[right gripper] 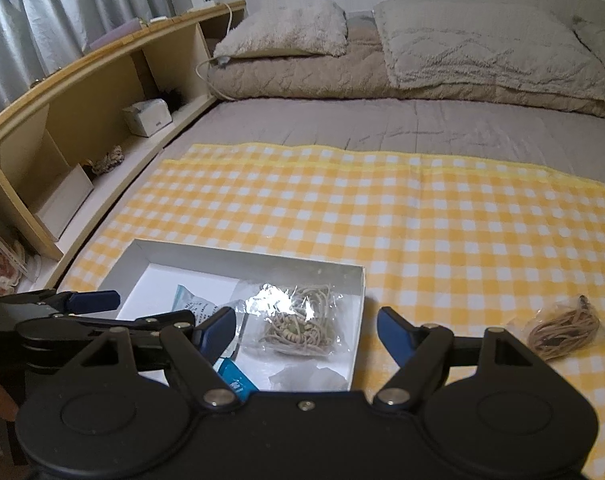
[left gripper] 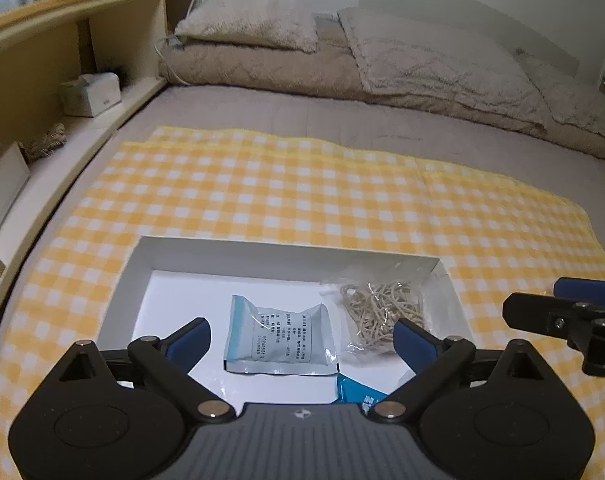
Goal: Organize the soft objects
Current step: 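Open both tools to release the sachet and bagged cord into the box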
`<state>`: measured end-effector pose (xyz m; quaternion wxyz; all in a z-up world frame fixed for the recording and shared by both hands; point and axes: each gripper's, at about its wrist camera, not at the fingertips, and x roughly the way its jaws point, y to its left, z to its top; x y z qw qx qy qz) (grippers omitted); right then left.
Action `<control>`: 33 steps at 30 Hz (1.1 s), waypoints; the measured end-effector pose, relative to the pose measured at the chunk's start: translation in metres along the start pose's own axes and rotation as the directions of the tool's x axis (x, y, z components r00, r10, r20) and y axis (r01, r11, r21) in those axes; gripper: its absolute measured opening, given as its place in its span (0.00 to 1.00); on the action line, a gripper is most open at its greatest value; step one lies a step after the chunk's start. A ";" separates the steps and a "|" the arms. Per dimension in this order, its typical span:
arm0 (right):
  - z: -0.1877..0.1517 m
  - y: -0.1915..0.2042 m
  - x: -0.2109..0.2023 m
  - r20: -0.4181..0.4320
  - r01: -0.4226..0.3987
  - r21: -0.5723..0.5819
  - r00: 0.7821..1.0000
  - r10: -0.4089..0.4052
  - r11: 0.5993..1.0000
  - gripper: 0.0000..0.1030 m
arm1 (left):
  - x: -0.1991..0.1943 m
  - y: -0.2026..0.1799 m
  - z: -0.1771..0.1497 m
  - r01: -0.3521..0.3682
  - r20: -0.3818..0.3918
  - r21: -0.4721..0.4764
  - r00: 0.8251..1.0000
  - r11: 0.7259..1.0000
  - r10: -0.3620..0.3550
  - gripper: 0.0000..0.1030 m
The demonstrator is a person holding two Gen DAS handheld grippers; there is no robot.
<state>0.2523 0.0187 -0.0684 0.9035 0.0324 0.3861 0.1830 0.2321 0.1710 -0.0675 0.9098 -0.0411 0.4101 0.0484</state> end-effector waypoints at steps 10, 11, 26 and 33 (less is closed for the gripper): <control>-0.006 -0.004 -0.035 0.050 0.007 -0.020 0.999 -0.006 1.000 0.76 | -0.046 0.000 -0.005 -0.028 0.066 0.002 0.997 1.000 0.028 1.00; -0.007 -0.004 -0.037 0.054 0.008 -0.022 0.999 -0.007 1.000 0.76 | -0.050 0.000 -0.006 -0.028 0.072 -0.002 0.997 1.000 0.028 1.00; -0.024 -0.016 -0.090 0.160 0.058 -0.070 0.986 -0.046 0.996 1.00 | -0.094 -0.015 -0.014 0.005 0.145 -0.009 0.989 1.000 -0.004 1.00; -0.028 -0.036 -0.108 0.182 0.113 -0.046 0.978 -0.102 0.993 1.00 | -0.106 -0.032 -0.015 0.029 0.174 0.025 0.984 0.999 -0.033 1.00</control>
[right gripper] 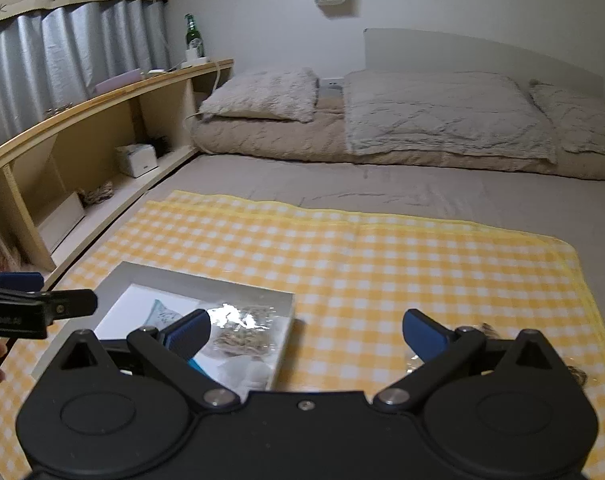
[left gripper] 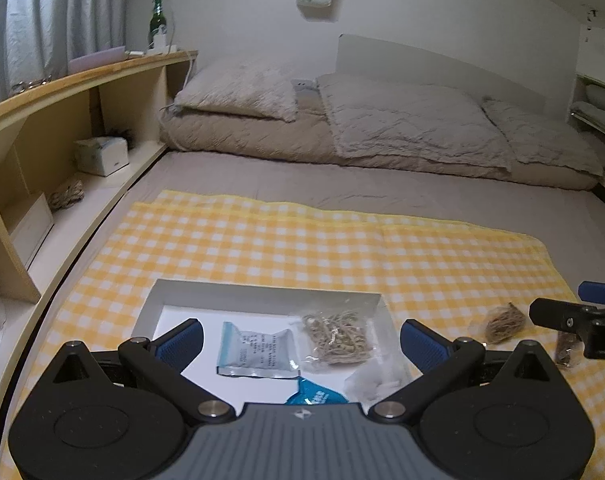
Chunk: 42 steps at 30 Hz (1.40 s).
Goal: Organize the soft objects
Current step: 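Open both tools to release the sachet and bagged cord into the box, then move both tools to the remaining bagged cords on the cloth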
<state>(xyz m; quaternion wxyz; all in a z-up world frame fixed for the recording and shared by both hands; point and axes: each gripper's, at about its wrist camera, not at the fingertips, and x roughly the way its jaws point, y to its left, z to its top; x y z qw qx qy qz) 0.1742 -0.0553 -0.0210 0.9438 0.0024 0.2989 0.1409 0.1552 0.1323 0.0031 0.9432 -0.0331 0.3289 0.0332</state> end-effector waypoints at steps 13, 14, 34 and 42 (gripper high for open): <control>-0.004 -0.056 -0.028 0.032 0.082 0.077 0.996 -0.085 0.994 1.00 | 0.010 -0.050 0.013 0.057 0.043 0.024 0.997 0.998 -0.058 1.00; -0.004 -0.060 -0.030 0.033 0.088 0.085 0.995 -0.092 0.992 1.00 | 0.012 -0.055 0.014 0.064 0.044 0.027 0.997 0.998 -0.065 1.00; -0.025 -0.183 -0.034 -0.054 0.296 0.339 0.954 -0.295 0.893 1.00 | 0.099 -0.178 0.014 0.223 0.028 0.229 0.972 0.948 -0.235 1.00; -0.052 -0.242 -0.005 -0.232 0.386 0.554 0.923 -0.308 0.738 1.00 | 0.158 -0.222 -0.004 0.352 -0.055 0.448 0.928 0.822 -0.368 0.98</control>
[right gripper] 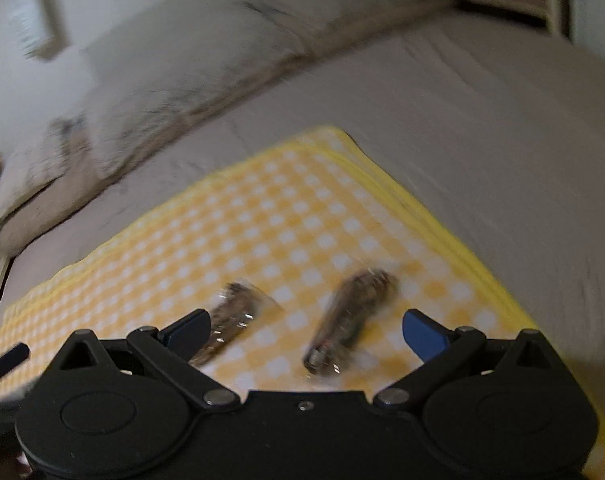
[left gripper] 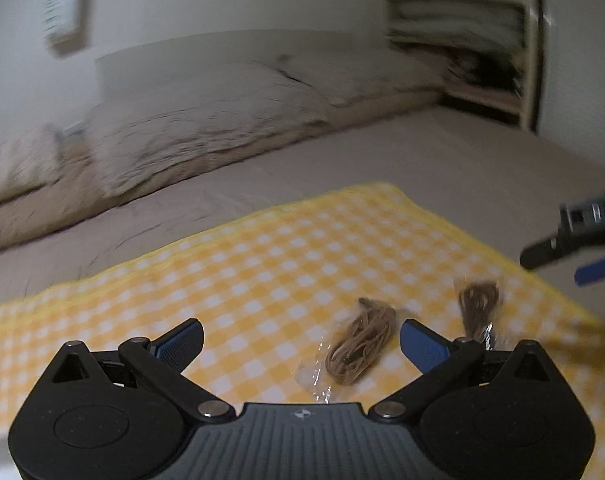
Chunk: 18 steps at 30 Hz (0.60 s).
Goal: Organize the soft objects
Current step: 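Move both tools to the remaining bagged cords on the cloth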
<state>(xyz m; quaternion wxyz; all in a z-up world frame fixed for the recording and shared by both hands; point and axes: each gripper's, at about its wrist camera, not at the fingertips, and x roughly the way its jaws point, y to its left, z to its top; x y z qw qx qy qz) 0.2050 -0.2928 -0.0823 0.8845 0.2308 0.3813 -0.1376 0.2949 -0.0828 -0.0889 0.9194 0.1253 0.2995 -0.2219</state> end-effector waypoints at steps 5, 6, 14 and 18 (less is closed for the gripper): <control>-0.001 -0.017 0.030 -0.074 0.034 0.113 0.997 -0.026 0.993 0.96 | 0.046 -0.007 -0.006 0.087 -0.069 0.101 0.994 0.991 -0.080 0.74; -0.001 -0.018 0.036 -0.085 0.041 0.125 0.996 -0.031 0.991 0.96 | 0.055 -0.008 -0.008 0.110 -0.088 0.105 0.991 0.988 -0.101 0.72; 0.001 -0.025 0.069 -0.140 0.066 0.182 0.989 -0.040 0.981 0.86 | 0.104 -0.016 -0.020 0.216 -0.158 0.163 0.969 0.963 -0.191 0.71; 0.002 -0.026 0.075 -0.147 0.074 0.185 0.988 -0.047 0.980 0.82 | 0.124 -0.012 -0.023 0.224 -0.184 0.134 0.963 0.965 -0.198 0.70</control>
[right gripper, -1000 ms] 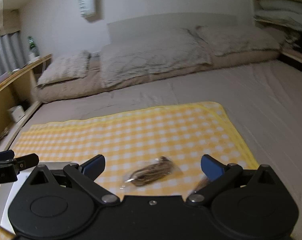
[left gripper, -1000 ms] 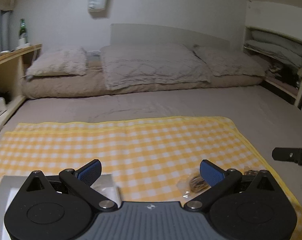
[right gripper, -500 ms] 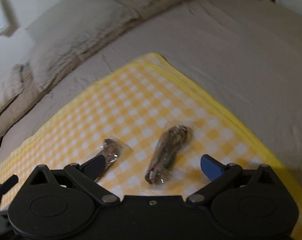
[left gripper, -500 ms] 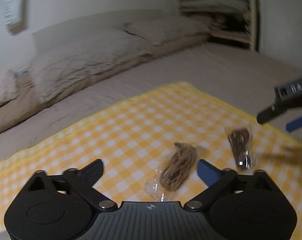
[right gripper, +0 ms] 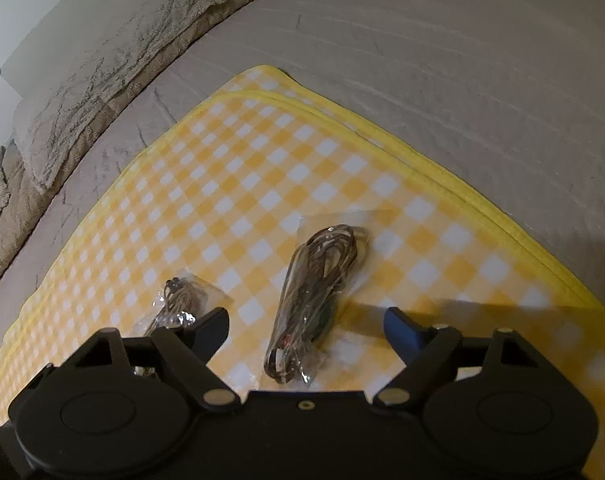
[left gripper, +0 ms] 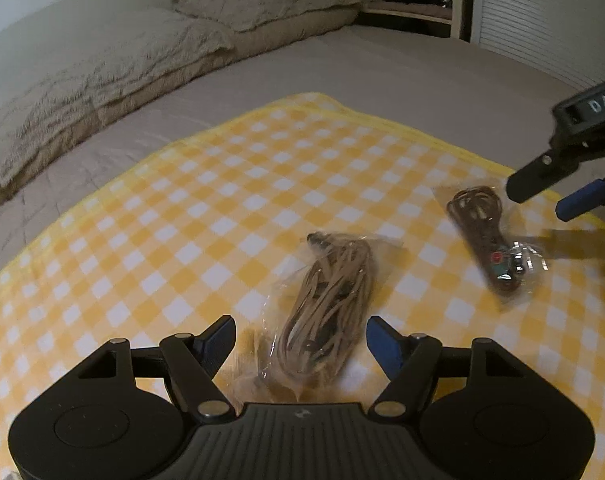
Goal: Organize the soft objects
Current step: 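Move both tools to the remaining bagged cords on the cloth, then grasp the bagged tan cord with the left tool while the right tool grasps the bagged dark cord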
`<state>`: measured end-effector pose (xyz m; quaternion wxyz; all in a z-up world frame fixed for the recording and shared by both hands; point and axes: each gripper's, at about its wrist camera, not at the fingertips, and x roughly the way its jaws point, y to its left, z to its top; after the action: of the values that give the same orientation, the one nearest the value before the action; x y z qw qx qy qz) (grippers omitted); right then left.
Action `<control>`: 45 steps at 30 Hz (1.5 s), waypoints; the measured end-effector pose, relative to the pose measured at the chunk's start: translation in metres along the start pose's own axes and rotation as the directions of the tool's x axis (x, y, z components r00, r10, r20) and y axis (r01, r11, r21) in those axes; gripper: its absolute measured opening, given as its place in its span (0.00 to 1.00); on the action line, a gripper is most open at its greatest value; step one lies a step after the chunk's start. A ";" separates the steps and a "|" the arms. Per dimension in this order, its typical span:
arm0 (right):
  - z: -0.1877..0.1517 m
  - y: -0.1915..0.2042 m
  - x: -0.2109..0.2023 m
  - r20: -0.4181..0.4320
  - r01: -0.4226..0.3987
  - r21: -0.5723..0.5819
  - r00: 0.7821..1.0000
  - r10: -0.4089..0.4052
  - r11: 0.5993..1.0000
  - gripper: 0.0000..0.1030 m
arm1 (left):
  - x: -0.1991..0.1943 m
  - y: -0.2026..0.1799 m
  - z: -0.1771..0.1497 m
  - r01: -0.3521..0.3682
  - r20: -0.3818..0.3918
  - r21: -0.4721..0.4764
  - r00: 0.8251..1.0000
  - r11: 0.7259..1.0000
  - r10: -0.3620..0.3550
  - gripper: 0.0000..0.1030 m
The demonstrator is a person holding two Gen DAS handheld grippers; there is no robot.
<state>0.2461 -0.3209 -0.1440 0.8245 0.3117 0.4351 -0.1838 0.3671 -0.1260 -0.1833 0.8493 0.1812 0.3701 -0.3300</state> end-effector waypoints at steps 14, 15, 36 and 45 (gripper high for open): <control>-0.009 0.012 0.030 -0.086 0.015 -0.108 0.996 -0.024 0.994 0.41 | -0.027 0.013 -0.030 -0.091 -0.175 -0.385 0.984 0.918 0.024 0.34; -0.011 0.014 0.032 -0.097 0.012 -0.133 0.995 -0.026 0.991 0.33 | -0.032 0.012 -0.033 -0.107 -0.191 -0.409 0.981 0.906 0.029 0.34; -0.057 0.001 -0.012 -0.229 -0.083 -0.665 0.969 -0.097 0.742 0.21 | -0.063 -0.071 -0.029 -0.125 -0.176 -0.162 0.980 0.979 0.096 0.77; -0.046 -0.002 -0.025 -0.135 -0.030 -0.622 0.988 -0.069 0.783 0.51 | -0.034 -0.076 -0.022 -0.098 -0.187 -0.064 0.979 0.993 0.084 0.74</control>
<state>0.2033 -0.2902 -0.1438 0.8438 0.0312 0.5355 -0.0147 0.2861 -0.1540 -0.1773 0.8317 0.1967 0.4500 -0.2589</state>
